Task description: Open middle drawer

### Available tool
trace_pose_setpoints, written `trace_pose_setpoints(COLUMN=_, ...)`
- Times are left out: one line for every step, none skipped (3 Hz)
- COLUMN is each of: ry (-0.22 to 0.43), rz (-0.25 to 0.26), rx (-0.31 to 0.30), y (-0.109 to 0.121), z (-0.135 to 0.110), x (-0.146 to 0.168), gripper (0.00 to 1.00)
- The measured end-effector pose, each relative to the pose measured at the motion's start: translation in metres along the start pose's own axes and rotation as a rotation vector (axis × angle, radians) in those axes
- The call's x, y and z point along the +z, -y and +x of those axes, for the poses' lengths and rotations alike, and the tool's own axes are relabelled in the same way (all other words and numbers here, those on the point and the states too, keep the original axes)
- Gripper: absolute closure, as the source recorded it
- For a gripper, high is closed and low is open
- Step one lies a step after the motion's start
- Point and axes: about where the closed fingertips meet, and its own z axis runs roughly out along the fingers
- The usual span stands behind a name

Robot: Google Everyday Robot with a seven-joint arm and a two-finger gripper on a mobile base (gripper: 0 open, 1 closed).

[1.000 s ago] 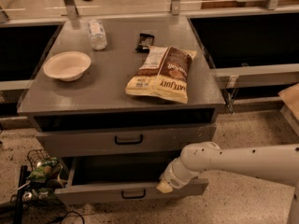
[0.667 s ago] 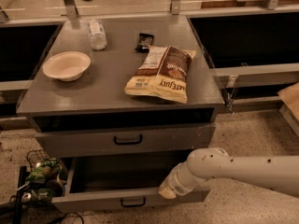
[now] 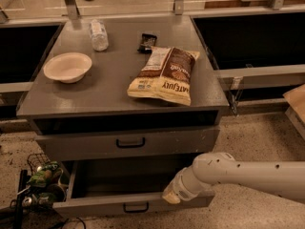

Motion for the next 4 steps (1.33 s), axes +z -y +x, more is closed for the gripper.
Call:
trace_pose_setpoints(ry=0.000, rz=0.000, rx=0.000, y=0.0000, z=0.0000, x=0.0000, gripper=0.58)
trace_pose_setpoints(ry=0.000, rz=0.000, rx=0.000, y=0.0000, z=0.0000, x=0.0001, gripper=0.27)
trace_pose_setpoints(ry=0.000, rz=0.000, rx=0.000, y=-0.0001, z=0.0000, x=0.0001, gripper=0.04)
trace_pose_setpoints(ry=0.000, rz=0.000, rx=0.000, y=0.0000, z=0.0000, x=0.0001, gripper=0.00)
